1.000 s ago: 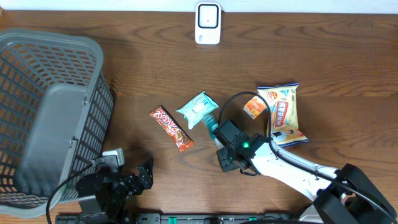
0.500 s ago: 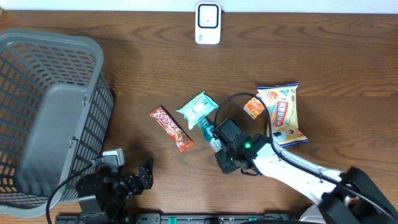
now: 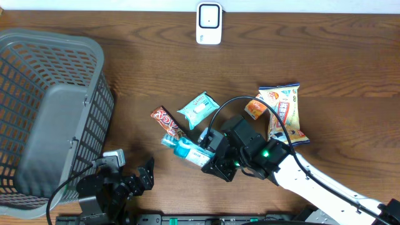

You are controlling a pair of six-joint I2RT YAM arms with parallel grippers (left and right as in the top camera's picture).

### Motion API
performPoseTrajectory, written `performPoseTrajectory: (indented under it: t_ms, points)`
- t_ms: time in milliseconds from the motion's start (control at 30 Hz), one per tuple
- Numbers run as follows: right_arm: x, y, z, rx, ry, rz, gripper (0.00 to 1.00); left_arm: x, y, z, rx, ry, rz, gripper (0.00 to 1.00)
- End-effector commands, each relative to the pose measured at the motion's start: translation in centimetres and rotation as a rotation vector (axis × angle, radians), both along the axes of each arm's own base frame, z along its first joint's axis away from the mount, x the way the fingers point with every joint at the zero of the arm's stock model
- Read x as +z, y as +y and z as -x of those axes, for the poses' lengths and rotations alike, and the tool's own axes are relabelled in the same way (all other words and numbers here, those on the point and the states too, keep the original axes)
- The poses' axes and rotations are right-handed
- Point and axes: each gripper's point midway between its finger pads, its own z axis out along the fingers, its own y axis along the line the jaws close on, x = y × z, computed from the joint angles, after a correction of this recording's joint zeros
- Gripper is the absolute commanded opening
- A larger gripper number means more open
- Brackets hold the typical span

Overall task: Scan the item barcode
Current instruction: 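Carry the bottle with the right gripper up toward the white scanner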

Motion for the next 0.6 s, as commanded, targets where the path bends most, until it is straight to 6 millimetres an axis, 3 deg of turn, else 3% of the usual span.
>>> performPoseTrajectory:
  t_ms: [0,133,367,467,567]
  points:
    - [4.3,2.5,1.6,0.142,0.034,-0.237,0.01,-0.1,0.1,0.0,0.007,0.004,-0.002,0.98]
    - [5.5,2.9,1.3,0.165,0.029,-0.307,0.01,-0.1,0.1,0.0,0.007,0.004,-0.002,0.98]
    - [5.6,2.4,-0.1,0.169,-0.047,-0.314,0.01,-0.1,0.1,0.0,0.007,0.004,-0.002,0.98]
    - [5.1,2.1,-2.6,0.092,-0.147,-0.257,0.01,-0.1,0.1,0.0,0.007,0.004,-0.002,0.98]
    - [4.4,0.8,-6.9,-0.062,-0.321,-0.136,0.01,-0.1,0.1,0.0,0.007,0.004,-0.002,0.98]
